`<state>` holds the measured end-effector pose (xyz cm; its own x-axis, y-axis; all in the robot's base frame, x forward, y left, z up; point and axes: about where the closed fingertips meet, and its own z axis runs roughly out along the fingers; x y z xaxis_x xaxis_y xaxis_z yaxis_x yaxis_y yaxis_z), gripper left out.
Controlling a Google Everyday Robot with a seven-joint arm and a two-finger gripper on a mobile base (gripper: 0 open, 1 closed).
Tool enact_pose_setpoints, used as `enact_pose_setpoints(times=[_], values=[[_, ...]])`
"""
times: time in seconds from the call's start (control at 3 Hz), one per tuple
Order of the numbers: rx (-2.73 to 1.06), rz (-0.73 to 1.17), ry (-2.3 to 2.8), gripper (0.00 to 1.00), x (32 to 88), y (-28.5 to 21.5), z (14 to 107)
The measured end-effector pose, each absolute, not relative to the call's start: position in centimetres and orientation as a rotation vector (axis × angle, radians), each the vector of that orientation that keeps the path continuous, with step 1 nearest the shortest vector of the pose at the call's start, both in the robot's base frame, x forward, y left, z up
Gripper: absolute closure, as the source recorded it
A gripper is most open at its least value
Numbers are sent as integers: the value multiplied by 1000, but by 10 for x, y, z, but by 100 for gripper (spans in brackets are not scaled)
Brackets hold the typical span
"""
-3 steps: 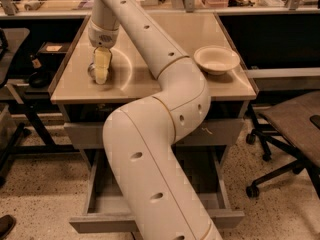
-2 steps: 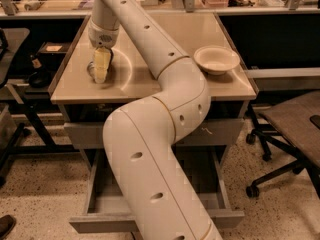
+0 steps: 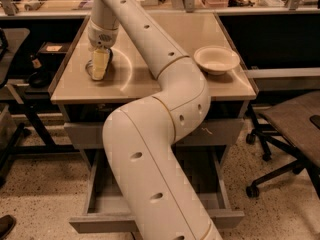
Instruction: Place pepsi can into middle drawer
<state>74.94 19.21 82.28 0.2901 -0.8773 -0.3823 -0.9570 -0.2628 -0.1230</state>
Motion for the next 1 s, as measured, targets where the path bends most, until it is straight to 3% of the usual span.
enact_pose_setpoints(times=[0.33,0.67,1.0], values=[[-2236,340,1661,88,749,192,823],[-2236,340,1661,100,749,192,823],[-2236,339,1661,100,749,192,825]])
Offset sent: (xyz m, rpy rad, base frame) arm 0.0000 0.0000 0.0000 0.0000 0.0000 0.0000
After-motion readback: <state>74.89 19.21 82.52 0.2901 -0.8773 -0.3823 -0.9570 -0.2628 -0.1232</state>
